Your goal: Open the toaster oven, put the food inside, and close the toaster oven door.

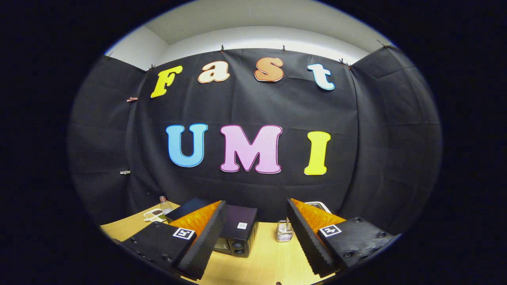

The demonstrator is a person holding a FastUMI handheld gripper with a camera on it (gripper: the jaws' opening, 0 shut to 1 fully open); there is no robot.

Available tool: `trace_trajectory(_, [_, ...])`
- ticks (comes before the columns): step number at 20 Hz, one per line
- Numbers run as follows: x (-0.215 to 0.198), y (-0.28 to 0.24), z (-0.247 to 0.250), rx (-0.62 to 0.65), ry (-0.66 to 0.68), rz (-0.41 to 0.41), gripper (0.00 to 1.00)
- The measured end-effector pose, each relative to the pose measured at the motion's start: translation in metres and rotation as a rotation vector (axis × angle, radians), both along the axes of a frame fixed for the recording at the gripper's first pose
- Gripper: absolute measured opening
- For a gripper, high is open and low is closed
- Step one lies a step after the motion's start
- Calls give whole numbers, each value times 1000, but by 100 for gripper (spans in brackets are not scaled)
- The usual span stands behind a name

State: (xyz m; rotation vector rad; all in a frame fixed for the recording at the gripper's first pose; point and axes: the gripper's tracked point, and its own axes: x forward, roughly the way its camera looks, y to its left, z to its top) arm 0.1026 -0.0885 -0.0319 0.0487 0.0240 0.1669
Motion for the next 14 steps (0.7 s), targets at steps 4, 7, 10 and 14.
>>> trace_trajectory(4, [7, 0, -10, 3, 34, -17, 97])
trace_trajectory(7, [10, -1, -9, -1, 25, -33, 97])
trace_trajectory(10, [11, -2, -7, -3, 20, -48, 97])
trace_trajectory(14, [17, -7, 3, 52, -9, -72, 97])
